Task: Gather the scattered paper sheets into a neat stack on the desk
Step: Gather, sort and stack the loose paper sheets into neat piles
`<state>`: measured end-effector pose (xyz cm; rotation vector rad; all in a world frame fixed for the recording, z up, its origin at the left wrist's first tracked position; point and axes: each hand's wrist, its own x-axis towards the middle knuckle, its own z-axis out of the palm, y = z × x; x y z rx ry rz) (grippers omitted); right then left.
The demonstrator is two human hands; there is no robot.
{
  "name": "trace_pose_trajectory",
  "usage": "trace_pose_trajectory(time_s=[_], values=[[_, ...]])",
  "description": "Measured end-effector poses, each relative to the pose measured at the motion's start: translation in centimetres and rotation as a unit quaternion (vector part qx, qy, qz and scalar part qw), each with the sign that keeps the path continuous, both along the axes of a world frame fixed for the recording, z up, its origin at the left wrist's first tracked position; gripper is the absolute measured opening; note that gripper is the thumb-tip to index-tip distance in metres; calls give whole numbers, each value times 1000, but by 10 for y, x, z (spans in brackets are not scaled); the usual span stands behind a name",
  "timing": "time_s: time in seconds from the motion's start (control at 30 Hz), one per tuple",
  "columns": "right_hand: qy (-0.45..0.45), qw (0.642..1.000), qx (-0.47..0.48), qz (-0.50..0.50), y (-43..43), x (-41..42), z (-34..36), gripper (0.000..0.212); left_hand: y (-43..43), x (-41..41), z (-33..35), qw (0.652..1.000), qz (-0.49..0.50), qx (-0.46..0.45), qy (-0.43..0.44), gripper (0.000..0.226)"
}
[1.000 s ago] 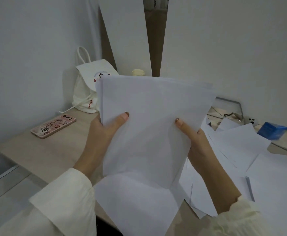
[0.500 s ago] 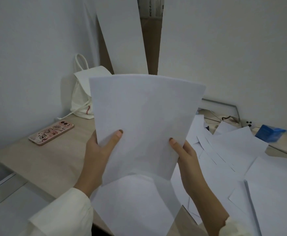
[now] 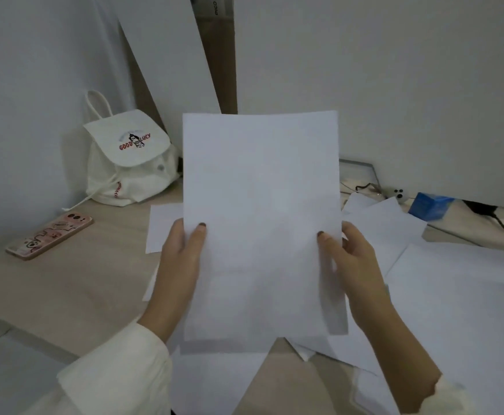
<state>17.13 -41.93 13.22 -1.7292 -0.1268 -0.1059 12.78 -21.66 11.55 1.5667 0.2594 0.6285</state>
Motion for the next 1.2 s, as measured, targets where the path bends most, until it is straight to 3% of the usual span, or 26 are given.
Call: trace_pose_trajectory(time_s=[0.1, 0.3, 0.53, 0.73, 0.87, 1.1, 1.2], values=[[27, 998, -15, -57, -55, -3, 6, 21, -45, 7, 3, 994, -87, 4, 59, 21], [95, 978, -70, -171, -170, -20, -12, 8, -143, 15, -20, 957, -258, 10, 128, 22], [182, 944, -134, -242, -277, -49, -61, 11, -232, 21, -64, 910, -362, 44, 199, 23], [210, 927, -193, -245, -301, -63, -82, 14, -259, 18, -97, 884, -393, 93, 238, 31], [223, 919, -222, -237, -301, -65, -94, 22, -262, 20, -110, 875, -379, 175, 246, 34], [227, 912, -228, -253, -301, -67, -104, 6, -263, 20, -115, 859, -357, 285, 232, 27], [233, 906, -241, -258, -299, -66, -106, 28, -256, 17, -106, 823, -383, 342, 245, 27]])
